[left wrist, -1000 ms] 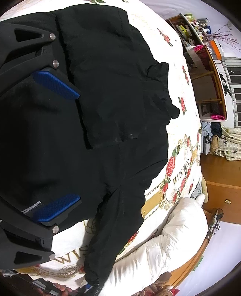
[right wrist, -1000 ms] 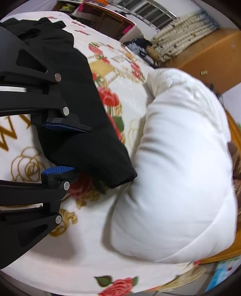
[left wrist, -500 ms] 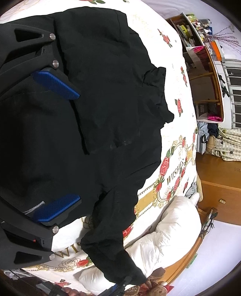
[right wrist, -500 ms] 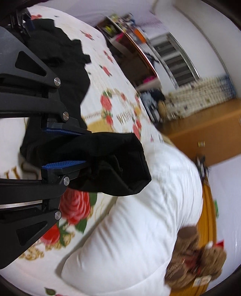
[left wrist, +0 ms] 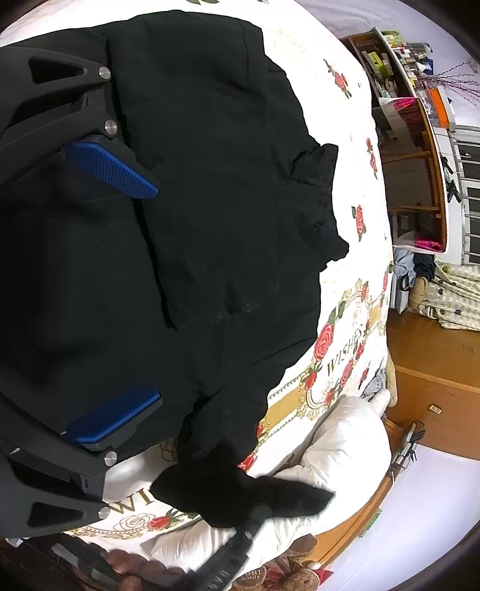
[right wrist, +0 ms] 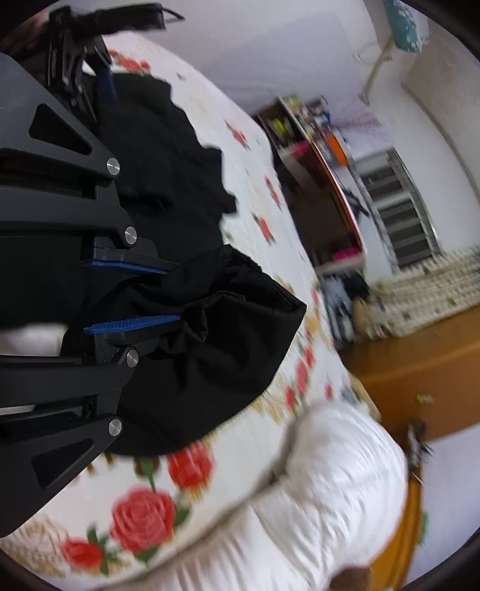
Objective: Fold large clothes
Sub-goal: 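Lift the sleeve with the right gripper and carry it over the coat body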
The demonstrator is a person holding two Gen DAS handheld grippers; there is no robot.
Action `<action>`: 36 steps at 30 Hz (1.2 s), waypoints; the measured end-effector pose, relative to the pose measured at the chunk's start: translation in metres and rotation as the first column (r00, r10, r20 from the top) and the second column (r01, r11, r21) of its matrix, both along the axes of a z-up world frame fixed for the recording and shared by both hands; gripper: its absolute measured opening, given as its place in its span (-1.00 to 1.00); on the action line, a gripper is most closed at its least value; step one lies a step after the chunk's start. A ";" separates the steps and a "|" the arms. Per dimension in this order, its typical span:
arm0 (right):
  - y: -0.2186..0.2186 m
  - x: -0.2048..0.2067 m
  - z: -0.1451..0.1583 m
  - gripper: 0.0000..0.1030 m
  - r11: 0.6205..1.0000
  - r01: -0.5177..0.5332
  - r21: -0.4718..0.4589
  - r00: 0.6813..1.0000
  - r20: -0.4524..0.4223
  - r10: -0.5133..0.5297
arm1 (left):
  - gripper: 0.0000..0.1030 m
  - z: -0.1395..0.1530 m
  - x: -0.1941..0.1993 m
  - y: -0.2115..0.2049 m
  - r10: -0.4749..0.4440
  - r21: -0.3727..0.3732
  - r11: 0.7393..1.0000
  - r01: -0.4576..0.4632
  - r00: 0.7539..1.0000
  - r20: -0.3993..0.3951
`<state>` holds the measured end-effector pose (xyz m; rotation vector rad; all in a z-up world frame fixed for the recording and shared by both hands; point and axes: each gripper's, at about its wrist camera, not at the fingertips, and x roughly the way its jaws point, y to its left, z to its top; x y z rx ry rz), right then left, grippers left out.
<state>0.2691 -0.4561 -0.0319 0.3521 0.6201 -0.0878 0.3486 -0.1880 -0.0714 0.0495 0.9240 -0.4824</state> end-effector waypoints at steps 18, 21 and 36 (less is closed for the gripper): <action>0.027 -0.034 -0.031 0.08 0.969 -0.232 0.087 0.970 -0.054 0.238 | 1.00 -0.021 -0.005 0.000 -0.087 -0.086 0.993 0.078 0.991 -0.106; 0.015 -0.058 -0.026 0.08 0.986 -0.169 0.014 0.982 -0.085 0.169 | 1.00 -0.025 -0.007 -0.018 -0.154 -0.117 0.984 0.136 0.975 -0.160; -0.018 -0.124 -0.054 0.45 0.994 0.000 -0.109 0.987 -0.158 -0.017 | 0.99 -0.018 0.016 -0.131 -0.242 -0.190 0.959 0.212 0.959 -0.150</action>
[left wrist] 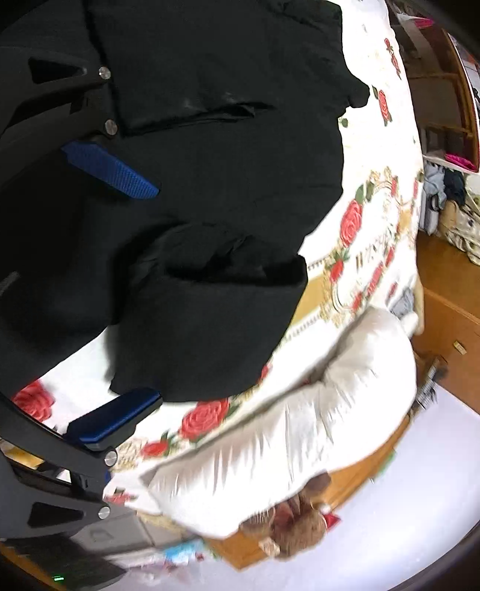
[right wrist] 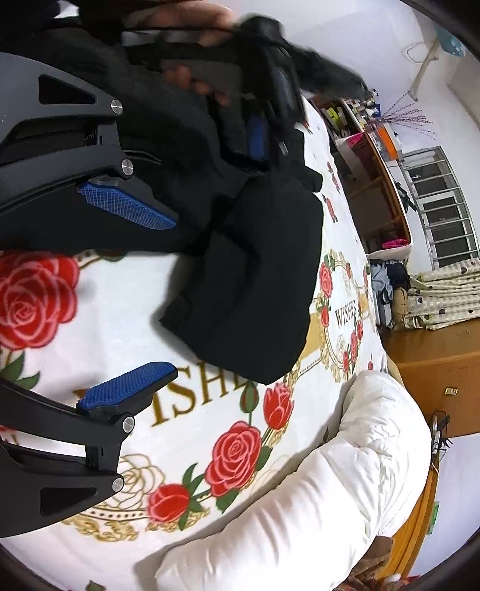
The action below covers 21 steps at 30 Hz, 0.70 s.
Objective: Fold large clothes
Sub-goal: 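Lift the sleeve with the right gripper and carry it over the coat body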
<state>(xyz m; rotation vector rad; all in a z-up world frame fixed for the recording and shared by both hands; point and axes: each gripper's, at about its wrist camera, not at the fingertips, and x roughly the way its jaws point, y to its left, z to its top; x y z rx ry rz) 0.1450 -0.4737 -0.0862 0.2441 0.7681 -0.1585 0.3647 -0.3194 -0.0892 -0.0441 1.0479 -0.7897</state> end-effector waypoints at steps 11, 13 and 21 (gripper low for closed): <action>0.013 0.001 0.007 0.45 0.999 -0.039 -0.008 0.998 0.059 0.039 | 0.65 -0.018 0.016 -0.023 0.043 0.002 0.999 -0.043 0.998 -0.034; 0.013 0.001 0.007 0.45 0.999 -0.034 -0.017 0.998 0.060 0.035 | 0.51 -0.021 0.017 -0.022 0.061 -0.008 0.998 -0.061 0.997 -0.049; 0.012 0.000 0.012 0.45 1.000 -0.002 -0.004 0.998 0.068 0.003 | -0.52 -0.012 0.015 -0.023 0.052 -0.018 0.998 -0.052 0.999 -0.005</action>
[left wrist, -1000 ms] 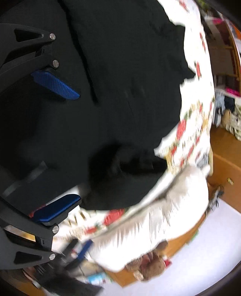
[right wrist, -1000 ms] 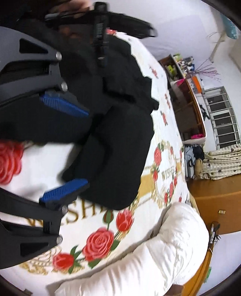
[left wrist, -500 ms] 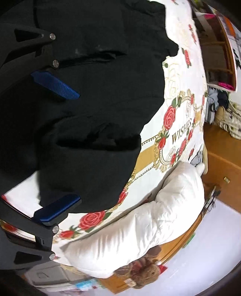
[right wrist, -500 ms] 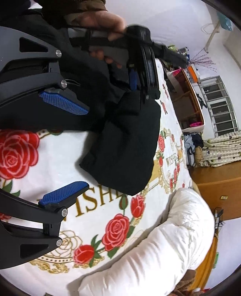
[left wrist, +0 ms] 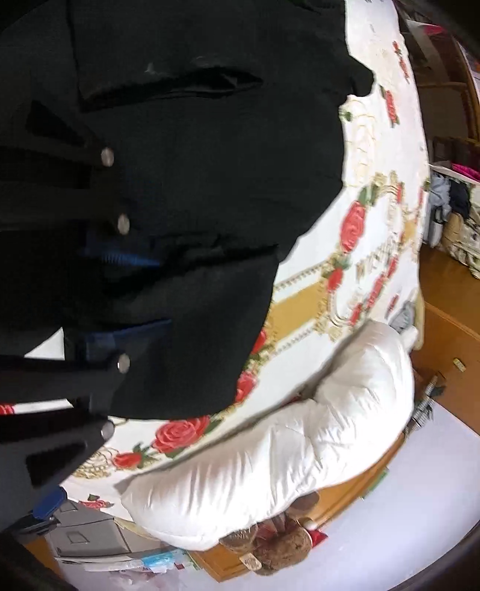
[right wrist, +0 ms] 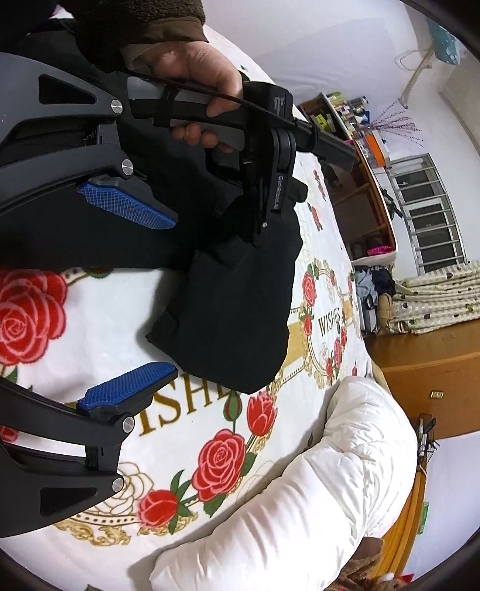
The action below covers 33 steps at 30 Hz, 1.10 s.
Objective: Fold large clothes
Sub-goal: 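Lift the sleeve with the right gripper and carry it over the coat body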
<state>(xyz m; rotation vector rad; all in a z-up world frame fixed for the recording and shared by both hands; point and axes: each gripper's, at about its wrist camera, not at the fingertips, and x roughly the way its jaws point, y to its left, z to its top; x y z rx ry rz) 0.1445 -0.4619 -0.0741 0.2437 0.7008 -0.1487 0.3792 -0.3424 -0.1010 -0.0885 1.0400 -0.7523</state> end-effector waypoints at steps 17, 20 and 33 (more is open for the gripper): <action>0.027 0.015 0.024 0.45 1.000 0.017 0.014 1.000 0.024 -0.017 | -0.94 0.059 0.014 0.073 0.053 -0.100 0.994 -0.045 0.995 0.085; 0.025 0.013 0.023 0.45 0.999 0.028 0.030 0.999 0.024 -0.029 | -0.22 0.038 0.017 0.066 -0.018 -0.114 0.993 0.017 1.000 -0.012; 0.006 0.006 0.003 0.45 0.998 0.060 0.037 0.998 -0.016 -0.059 | 0.33 -0.039 0.026 0.022 -0.058 -0.099 0.994 0.039 0.977 -0.203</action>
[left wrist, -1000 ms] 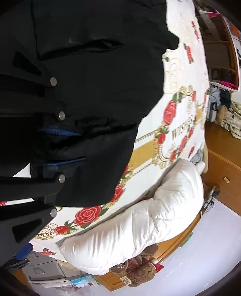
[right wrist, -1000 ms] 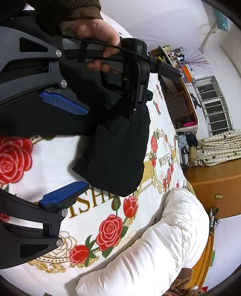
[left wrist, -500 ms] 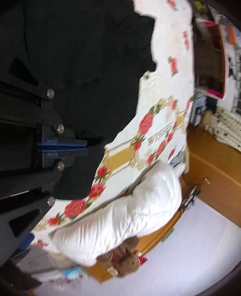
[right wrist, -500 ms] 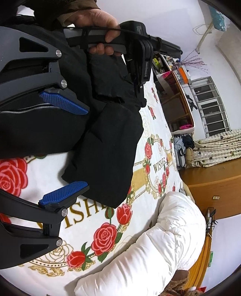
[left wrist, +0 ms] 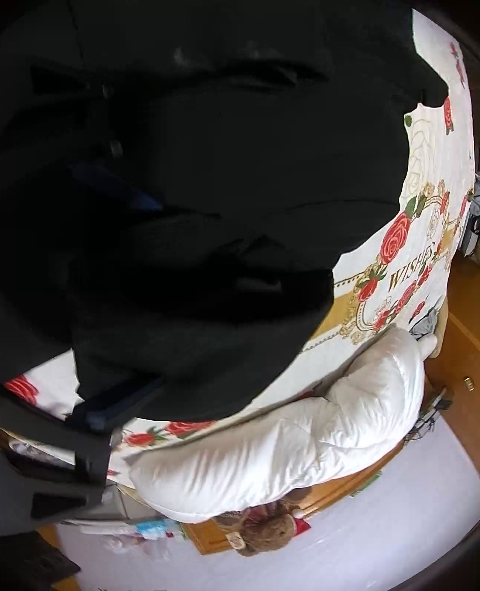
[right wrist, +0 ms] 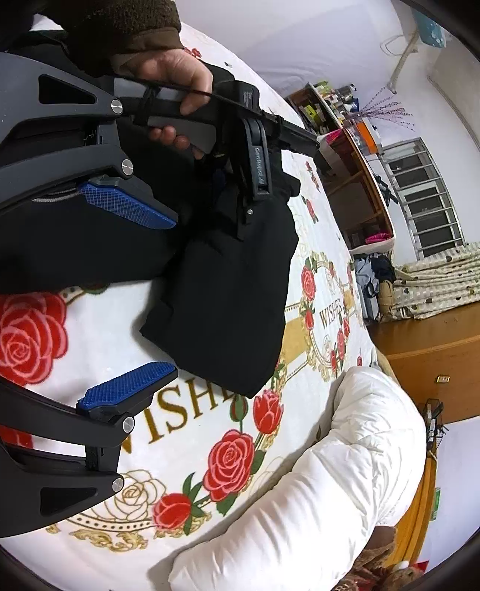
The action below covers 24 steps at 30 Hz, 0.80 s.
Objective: Fold large clothes
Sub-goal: 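Lift the sleeve with the right gripper and carry it over the coat body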
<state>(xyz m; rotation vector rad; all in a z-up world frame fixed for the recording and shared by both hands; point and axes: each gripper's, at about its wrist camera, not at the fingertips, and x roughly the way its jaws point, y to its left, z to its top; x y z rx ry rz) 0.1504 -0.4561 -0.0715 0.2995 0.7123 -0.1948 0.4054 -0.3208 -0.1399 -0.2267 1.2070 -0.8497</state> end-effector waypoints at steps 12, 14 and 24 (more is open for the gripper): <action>0.000 0.001 -0.002 0.45 1.000 0.006 0.018 1.000 -0.003 -0.006 | -0.58 0.056 -0.017 0.004 0.009 0.010 1.000 -0.011 0.976 0.216; 0.002 0.002 0.002 0.45 1.000 0.005 0.015 1.000 0.003 -0.005 | -0.58 0.068 -0.016 0.013 0.033 -0.009 0.999 -0.032 0.971 0.236; 0.028 0.017 0.027 0.45 0.999 -0.038 0.003 0.998 0.049 0.038 | -0.58 0.121 0.001 0.101 0.169 -0.050 0.986 -0.162 0.923 0.344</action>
